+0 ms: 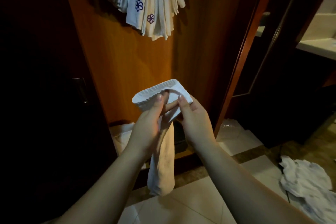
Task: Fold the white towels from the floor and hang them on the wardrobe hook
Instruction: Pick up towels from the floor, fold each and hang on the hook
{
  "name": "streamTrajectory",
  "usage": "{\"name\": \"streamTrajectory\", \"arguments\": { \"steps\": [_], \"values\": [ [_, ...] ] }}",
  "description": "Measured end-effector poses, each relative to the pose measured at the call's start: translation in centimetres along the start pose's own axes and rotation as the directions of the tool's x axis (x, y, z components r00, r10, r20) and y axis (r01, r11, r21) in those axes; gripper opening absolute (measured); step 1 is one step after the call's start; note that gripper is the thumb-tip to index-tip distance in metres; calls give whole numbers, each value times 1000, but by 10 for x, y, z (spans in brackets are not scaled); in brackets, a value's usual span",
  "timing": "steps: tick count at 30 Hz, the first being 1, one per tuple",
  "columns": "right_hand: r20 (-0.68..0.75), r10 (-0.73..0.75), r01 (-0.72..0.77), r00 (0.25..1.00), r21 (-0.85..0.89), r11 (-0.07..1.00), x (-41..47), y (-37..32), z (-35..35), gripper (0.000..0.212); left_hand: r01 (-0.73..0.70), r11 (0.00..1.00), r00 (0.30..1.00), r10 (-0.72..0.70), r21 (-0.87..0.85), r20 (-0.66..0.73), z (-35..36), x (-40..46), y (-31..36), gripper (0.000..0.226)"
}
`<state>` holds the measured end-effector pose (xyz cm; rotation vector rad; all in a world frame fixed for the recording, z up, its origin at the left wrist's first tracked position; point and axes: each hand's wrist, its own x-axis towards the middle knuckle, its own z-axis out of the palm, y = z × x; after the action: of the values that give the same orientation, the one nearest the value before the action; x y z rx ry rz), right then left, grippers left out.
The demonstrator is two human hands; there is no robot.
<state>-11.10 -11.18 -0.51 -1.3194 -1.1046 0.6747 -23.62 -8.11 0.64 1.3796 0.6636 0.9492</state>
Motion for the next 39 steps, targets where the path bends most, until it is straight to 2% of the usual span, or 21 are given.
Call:
{"name": "streamTrajectory", "arguments": {
  "steps": [2, 3, 5, 7, 8, 10, 12, 13, 18, 21, 22, 25, 26, 27, 29, 31, 34, 35, 39],
  "values": [
    [-15, -3, 3, 1000, -9, 1000, 5, -4, -4, 27, -36, 989, 997, 45, 145, -62, -9, 5, 1, 29],
    [-24, -18, 18, 1000, -20, 1000, 9, -7, -8, 28, -96, 962, 985, 129, 254, -118, -15, 8, 1, 22],
    [-41, -65, 62, 997, -64, 996, 19, -16, -16, 26, -246, 819, 914, 374, 518, -158, -27, 10, -1, 23],
    [-48, -101, 95, 994, -115, 989, 30, -26, -26, 26, -304, 660, 857, 504, 687, -104, -40, 13, -7, 35],
    [-49, -122, 114, 991, -141, 983, 35, -30, -31, 26, -289, 605, 859, 506, 742, -79, -46, 15, -10, 36],
    [-40, -175, 164, 984, -198, 966, 41, -40, -43, 23, -241, 481, 890, 456, 843, -6, -58, 18, -14, 24],
    [9, -205, 201, 979, -263, 944, 45, -47, -55, 21, -252, 288, 904, 411, 924, 118, -71, 21, -12, 10],
    [41, -213, 216, 976, -306, 927, 46, -49, -60, 21, -279, 205, 895, 409, 938, 177, -78, 21, -8, 10],
    [115, -222, 250, 968, -427, 869, 52, -47, -87, 20, -383, -78, 794, 482, 921, 371, -105, 28, 36, 14],
    [107, -223, 247, 969, -452, 857, 55, -46, -97, 22, -371, -85, 816, 445, 925, 368, -104, 33, 60, 16],
    [105, -225, 248, 969, -449, 858, 56, -47, -100, 23, -344, -49, 843, 423, 938, 331, -101, 34, 66, 25],
    [129, -224, 258, 966, -464, 847, 56, -49, -106, 23, -232, 150, 921, 351, 961, 167, -88, 37, 81, 72],
    [145, -225, 267, 964, -482, 834, 56, -48, -107, 25, -196, 173, 940, 313, 965, 135, -84, 38, 85, 82],
    [158, -222, 271, 962, -495, 825, 55, -47, -108, 28, -176, 150, 950, 283, 973, 129, -81, 40, 87, 86],
    [167, -214, 270, 962, -497, 825, 55, -44, -110, 34, -145, 86, 963, 243, 986, 120, -76, 43, 90, 81],
    [156, -218, 268, 963, -493, 828, 54, -42, -110, 39, -133, 71, 971, 211, 989, 115, -72, 44, 91, 68],
    [150, -226, 271, 962, -488, 829, 52, -40, -108, 41, -152, 107, 979, 154, 983, 134, -69, 44, 91, 25],
    [147, -224, 268, 963, -489, 830, 51, -39, -107, 40, -150, 110, 981, 140, 983, 134, -69, 45, 91, 17],
    [89, -210, 228, 974, -428, 875, 51, -37, -107, 45, -187, 188, 973, 168, 964, 156, -71, 44, 93, 12]
  ]
}}
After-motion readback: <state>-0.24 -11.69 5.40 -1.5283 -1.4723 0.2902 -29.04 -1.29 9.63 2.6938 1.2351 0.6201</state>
